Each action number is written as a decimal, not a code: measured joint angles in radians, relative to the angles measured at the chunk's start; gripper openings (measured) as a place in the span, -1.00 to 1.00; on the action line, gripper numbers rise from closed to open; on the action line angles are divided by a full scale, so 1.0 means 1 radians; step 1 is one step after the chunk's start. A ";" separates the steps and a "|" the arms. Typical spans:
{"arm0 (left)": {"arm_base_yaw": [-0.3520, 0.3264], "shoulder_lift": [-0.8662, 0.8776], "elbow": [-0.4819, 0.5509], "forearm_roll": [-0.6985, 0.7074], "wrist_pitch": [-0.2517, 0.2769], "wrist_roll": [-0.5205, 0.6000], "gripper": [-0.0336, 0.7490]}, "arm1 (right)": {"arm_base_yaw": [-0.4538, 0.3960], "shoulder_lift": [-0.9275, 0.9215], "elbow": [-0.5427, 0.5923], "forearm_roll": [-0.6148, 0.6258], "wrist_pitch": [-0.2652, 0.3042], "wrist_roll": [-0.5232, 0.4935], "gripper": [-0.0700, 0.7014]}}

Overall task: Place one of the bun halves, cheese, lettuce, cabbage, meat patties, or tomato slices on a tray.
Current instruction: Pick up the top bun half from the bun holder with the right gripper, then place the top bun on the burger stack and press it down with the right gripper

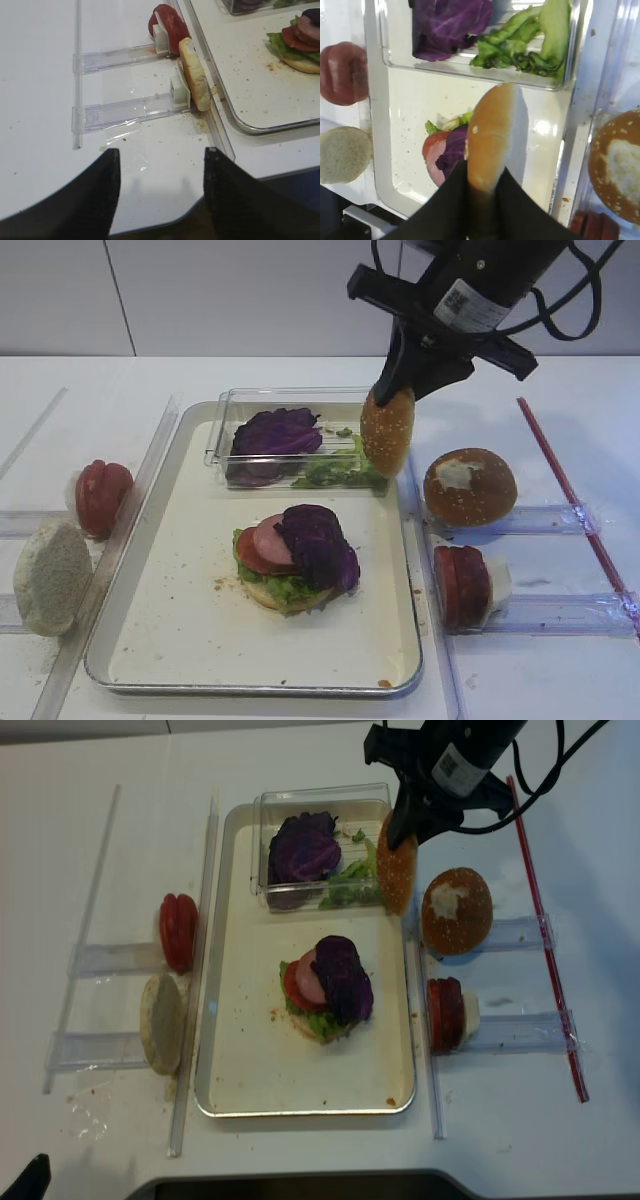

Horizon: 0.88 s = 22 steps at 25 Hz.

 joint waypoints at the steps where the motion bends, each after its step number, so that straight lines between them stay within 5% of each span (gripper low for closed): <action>1: 0.000 0.000 0.000 0.000 0.000 0.000 0.00 | 0.000 -0.003 0.000 0.012 0.000 -0.005 -0.44; 13: 0.000 -0.002 0.000 0.000 0.000 0.000 0.00 | 0.099 -0.088 0.000 0.066 0.004 -0.051 -0.49; 22: 0.000 -0.002 0.000 0.000 0.000 0.000 0.00 | 0.110 -0.173 0.242 0.396 -0.133 -0.306 -0.59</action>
